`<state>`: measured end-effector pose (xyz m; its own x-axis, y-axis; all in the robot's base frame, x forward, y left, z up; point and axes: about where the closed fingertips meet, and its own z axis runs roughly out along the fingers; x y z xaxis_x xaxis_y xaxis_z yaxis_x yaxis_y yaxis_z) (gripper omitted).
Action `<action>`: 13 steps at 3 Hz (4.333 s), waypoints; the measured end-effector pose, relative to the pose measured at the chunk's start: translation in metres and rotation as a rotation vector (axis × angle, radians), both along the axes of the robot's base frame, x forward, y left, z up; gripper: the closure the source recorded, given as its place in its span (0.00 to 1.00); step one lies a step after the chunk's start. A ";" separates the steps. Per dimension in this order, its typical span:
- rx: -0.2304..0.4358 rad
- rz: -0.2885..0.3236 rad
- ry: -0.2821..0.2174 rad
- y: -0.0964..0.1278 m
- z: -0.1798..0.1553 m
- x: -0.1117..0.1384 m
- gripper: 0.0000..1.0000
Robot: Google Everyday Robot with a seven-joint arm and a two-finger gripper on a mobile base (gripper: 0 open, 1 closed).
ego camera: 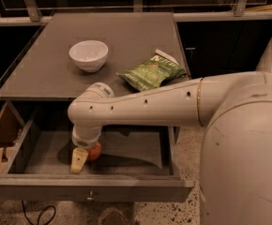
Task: Pick apple from top drawer and place on counter
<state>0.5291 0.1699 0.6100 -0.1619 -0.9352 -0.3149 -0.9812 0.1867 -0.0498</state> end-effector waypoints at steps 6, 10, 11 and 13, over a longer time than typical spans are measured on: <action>0.002 -0.008 0.005 -0.003 0.004 -0.002 1.00; 0.010 -0.011 0.041 -0.018 0.101 -0.039 1.00; 0.021 0.010 0.040 -0.006 0.117 -0.036 1.00; 0.072 0.126 -0.006 0.033 0.164 -0.049 1.00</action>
Offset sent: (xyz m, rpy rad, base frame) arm 0.0000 0.0002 -0.0002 0.0002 0.0003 -0.0001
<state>0.4798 0.2026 0.7743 -0.0429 -0.9230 -0.3823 -0.9968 0.0656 -0.0465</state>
